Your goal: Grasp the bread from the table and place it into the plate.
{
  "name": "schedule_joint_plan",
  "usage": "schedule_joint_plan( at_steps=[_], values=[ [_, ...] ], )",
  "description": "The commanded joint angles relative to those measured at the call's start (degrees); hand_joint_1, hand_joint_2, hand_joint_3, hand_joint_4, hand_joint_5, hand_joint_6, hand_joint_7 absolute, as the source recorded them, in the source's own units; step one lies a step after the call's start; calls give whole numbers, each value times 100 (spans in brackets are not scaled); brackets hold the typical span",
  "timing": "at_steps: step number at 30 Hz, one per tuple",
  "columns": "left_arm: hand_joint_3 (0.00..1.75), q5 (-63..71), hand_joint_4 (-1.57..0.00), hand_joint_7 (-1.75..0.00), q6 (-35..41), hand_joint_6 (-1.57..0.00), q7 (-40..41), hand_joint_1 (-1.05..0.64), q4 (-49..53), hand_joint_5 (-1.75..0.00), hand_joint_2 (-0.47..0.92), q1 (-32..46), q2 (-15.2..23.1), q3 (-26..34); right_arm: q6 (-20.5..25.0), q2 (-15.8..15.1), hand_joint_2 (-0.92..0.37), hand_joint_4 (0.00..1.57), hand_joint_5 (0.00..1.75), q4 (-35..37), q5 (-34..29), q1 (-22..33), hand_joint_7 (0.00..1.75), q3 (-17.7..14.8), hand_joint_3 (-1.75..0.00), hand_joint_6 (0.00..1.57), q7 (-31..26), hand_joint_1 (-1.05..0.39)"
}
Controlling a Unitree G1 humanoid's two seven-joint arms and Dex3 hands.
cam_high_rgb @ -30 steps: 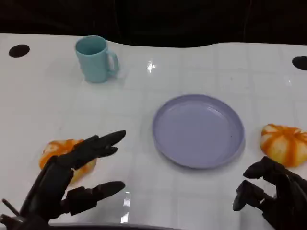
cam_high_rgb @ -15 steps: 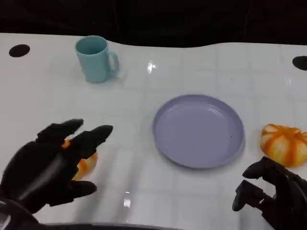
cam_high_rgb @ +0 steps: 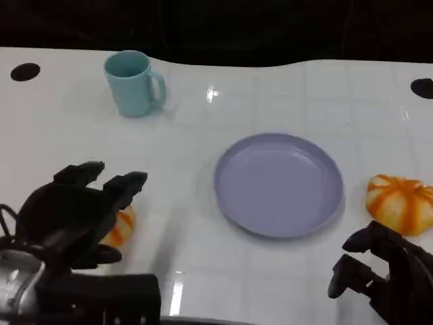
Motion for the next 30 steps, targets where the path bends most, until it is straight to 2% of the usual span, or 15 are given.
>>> schedule_joint_plan(
  at_steps=[1, 14, 24, 30],
  values=[
    [0, 89, -3, 0, 348, -15, -161, -40, 709, -6, 86, -499, 107, -315, -95, -47, -92, 73, 155, 63, 28, -11, 100, -69, -20, 81, 120, -54],
    [0, -156, -3, -1, 592, -12, -39, -48, 3053, -5, 85, -1883, 119, -1233, -79, -43, -92, 72, 155, 19, 15, 19, 101, -75, -19, 81, 73, -54],
    [0, -445, -7, -1, 284, -15, 779, -53, 4852, -6, 86, -2558, -88, -1777, -71, -48, -92, 72, 154, 21, 18, 27, 101, -76, -19, 81, 77, -54],
    [0, -683, -10, -2, -4, -19, 1310, -50, 5835, -8, 87, -2905, -221, -1977, -61, -48, -92, 73, 154, -37, -3, 69, 101, -63, -19, 81, 41, -54]
  ],
)
